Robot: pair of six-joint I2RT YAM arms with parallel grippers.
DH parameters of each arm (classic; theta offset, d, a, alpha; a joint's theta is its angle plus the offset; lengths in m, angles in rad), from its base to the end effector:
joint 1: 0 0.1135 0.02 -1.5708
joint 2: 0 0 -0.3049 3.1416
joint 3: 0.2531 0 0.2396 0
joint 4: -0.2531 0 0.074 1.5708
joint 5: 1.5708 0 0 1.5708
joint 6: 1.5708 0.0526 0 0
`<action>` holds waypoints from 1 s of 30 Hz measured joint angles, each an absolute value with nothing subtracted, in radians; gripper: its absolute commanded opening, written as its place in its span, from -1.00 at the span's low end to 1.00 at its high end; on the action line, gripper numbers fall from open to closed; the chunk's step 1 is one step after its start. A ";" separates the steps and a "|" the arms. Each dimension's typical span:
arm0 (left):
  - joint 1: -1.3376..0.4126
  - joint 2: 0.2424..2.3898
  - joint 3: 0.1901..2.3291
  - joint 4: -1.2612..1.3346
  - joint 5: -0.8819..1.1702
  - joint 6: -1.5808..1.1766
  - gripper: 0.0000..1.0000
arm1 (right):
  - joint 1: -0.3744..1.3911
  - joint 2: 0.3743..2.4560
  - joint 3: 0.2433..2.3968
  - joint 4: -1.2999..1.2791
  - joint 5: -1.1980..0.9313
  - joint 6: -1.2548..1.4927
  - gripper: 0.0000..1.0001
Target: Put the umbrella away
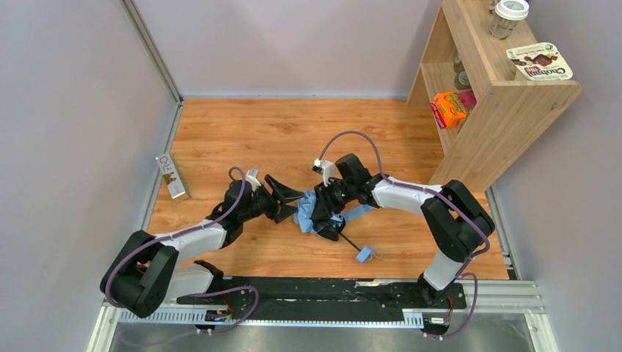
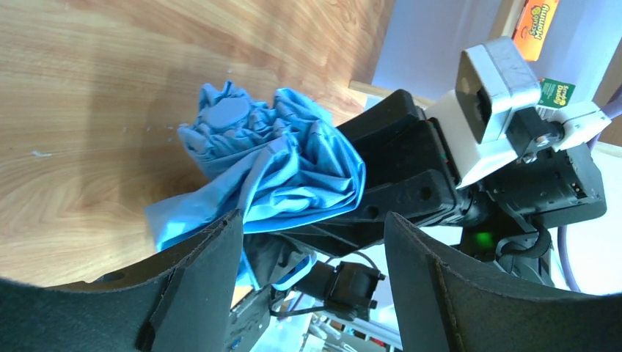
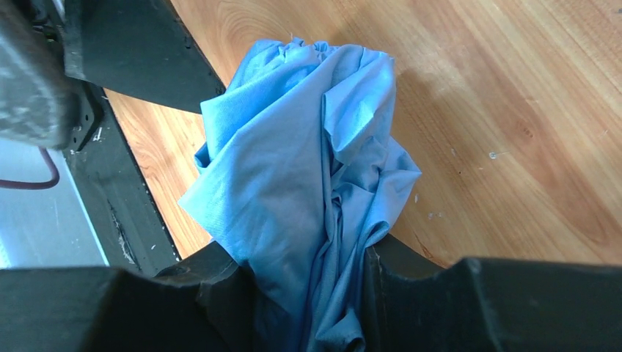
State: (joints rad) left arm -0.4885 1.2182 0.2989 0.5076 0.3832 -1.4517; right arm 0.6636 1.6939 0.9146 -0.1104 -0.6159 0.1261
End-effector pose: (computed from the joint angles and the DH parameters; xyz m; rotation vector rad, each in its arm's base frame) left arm 0.1812 -0.1185 0.2024 -0.8173 2.2027 -1.5140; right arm 0.2478 0.2323 0.2049 -0.9477 2.3661 1.0889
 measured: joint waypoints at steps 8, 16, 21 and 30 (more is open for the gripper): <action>-0.497 1.300 0.368 0.499 0.402 -1.478 0.54 | 0.705 1.692 0.951 -0.172 -0.515 0.116 -1.00; -0.521 1.391 0.422 0.493 0.413 -1.502 0.55 | 0.733 1.681 0.976 -0.237 -0.427 0.078 -1.00; -0.525 1.348 0.426 0.446 0.410 -1.486 0.56 | 0.739 1.657 0.996 -0.289 -0.329 0.050 -1.00; -0.529 1.328 0.479 0.424 0.422 -1.484 0.57 | 0.748 1.583 1.050 -0.365 -0.239 0.022 -1.00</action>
